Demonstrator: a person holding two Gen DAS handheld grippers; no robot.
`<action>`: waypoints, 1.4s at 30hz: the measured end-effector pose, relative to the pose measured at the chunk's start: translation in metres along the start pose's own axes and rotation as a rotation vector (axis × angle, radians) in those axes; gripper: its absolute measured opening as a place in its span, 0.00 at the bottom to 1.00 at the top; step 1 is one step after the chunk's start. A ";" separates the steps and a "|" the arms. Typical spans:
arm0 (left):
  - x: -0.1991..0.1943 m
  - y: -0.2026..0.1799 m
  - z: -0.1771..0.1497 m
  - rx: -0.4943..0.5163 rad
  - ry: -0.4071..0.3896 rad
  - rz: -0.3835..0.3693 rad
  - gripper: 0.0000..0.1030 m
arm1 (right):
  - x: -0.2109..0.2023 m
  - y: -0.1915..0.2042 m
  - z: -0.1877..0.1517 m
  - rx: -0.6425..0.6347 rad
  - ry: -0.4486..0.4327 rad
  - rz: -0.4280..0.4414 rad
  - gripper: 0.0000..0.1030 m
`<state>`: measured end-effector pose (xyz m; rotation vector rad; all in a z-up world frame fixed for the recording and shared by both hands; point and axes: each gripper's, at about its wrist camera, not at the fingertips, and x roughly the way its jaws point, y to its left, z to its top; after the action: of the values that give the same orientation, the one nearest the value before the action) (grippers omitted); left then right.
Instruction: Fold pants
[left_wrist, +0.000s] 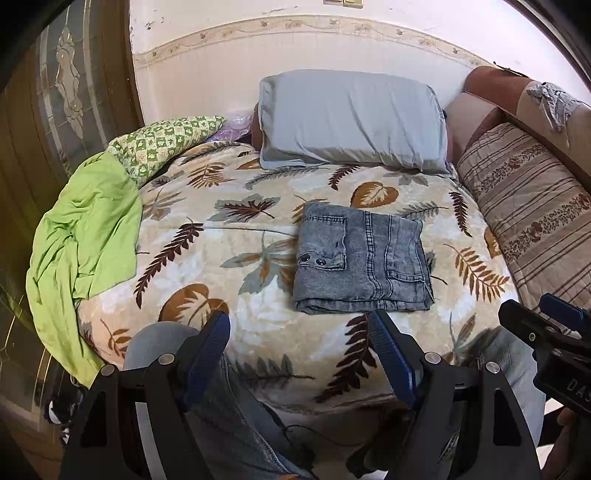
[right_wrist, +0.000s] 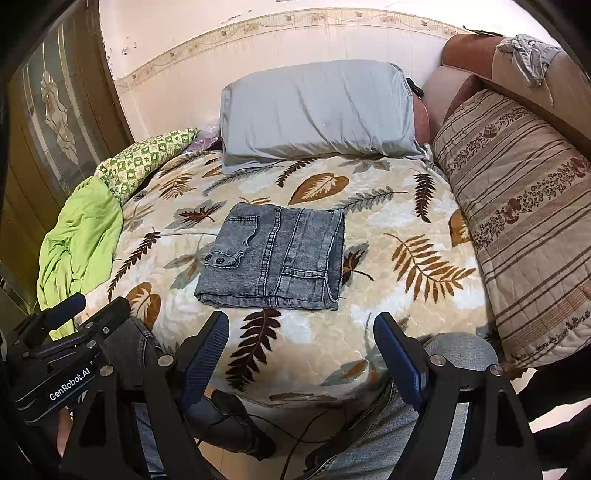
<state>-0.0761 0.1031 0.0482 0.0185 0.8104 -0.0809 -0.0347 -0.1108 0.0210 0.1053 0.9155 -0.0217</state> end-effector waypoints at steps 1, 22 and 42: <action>0.000 0.000 0.000 0.000 0.000 -0.001 0.75 | 0.000 0.000 0.000 0.000 0.000 0.001 0.79; 0.003 0.001 0.002 0.000 0.008 -0.012 0.75 | 0.001 0.001 0.002 -0.002 0.002 -0.003 0.79; 0.026 0.007 0.009 -0.009 0.042 -0.028 0.75 | 0.023 -0.005 0.006 -0.007 0.041 0.001 0.79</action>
<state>-0.0511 0.1084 0.0353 0.0001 0.8535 -0.1032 -0.0161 -0.1162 0.0063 0.1001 0.9566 -0.0150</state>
